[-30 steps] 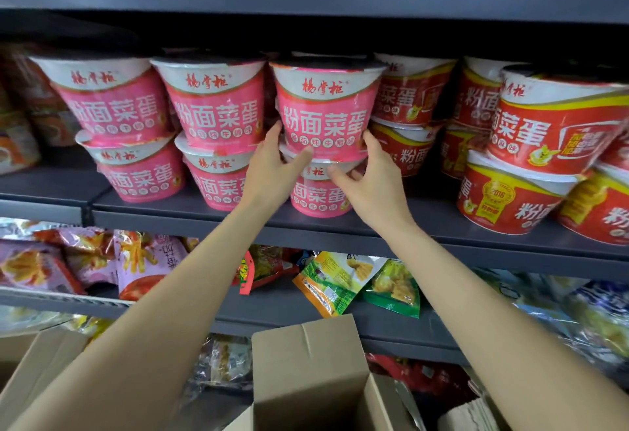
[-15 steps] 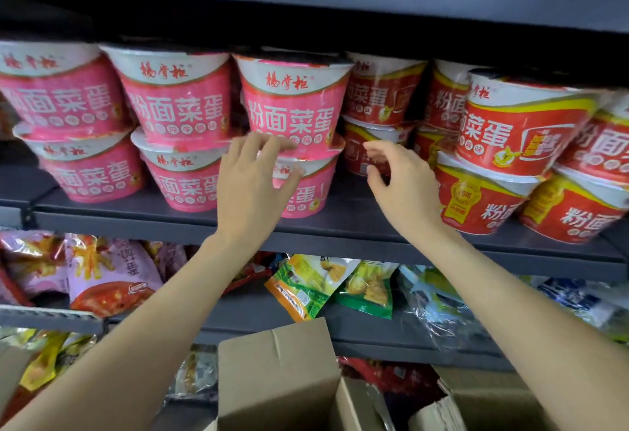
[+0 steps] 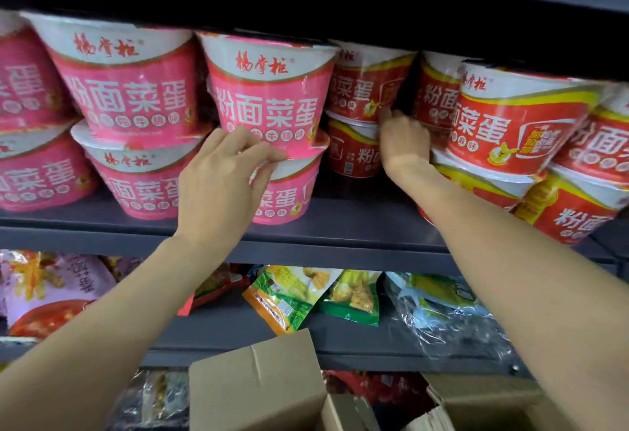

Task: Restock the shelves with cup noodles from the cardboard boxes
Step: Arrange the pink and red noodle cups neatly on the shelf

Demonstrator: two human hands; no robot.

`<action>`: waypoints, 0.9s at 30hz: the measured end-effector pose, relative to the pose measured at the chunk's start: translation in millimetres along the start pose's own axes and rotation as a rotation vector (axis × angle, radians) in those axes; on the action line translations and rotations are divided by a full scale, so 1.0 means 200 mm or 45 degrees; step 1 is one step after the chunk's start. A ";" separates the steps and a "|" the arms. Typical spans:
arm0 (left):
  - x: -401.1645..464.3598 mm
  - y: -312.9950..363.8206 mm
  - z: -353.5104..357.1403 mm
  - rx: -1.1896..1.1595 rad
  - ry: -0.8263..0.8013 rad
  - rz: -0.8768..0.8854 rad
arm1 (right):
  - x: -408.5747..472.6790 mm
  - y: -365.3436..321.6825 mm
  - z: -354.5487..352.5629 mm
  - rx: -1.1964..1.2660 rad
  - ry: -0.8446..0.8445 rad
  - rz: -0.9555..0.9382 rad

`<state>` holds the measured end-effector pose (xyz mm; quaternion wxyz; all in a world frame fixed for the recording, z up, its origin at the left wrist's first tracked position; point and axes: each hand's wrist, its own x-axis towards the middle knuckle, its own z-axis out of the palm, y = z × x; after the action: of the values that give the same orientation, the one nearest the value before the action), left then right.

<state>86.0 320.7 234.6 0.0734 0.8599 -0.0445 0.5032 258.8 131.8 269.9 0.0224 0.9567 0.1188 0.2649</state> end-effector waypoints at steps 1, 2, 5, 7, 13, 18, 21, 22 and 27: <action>0.00 0.00 0.00 -0.002 0.002 0.004 | 0.00 0.01 -0.02 -0.044 0.018 -0.032; 0.00 0.00 0.00 0.000 0.006 0.006 | 0.00 0.01 -0.04 -0.077 0.039 -0.077; -0.01 0.00 0.01 0.006 0.029 -0.004 | -0.02 0.01 -0.09 -0.058 0.104 -0.206; -0.01 0.00 0.02 -0.002 0.047 -0.021 | -0.03 -0.01 -0.09 0.039 0.136 -0.226; -0.01 0.01 0.02 0.004 0.052 -0.016 | -0.08 0.02 -0.02 0.111 0.123 -0.205; -0.01 0.00 0.02 -0.007 0.052 -0.012 | -0.08 0.01 0.02 -0.009 0.151 -0.218; -0.02 0.00 0.02 -0.015 0.037 -0.003 | -0.02 -0.03 0.04 0.034 0.125 -0.115; -0.02 0.00 0.02 -0.010 0.031 0.009 | 0.00 -0.05 0.06 0.051 0.137 -0.080; -0.01 -0.01 0.02 0.003 0.029 0.026 | 0.05 -0.11 0.13 0.096 0.201 0.063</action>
<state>88.6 322.8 229.8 0.0680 0.8537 -0.0518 0.5137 275.7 156.0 250.1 -0.0297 0.9357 0.1064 0.3351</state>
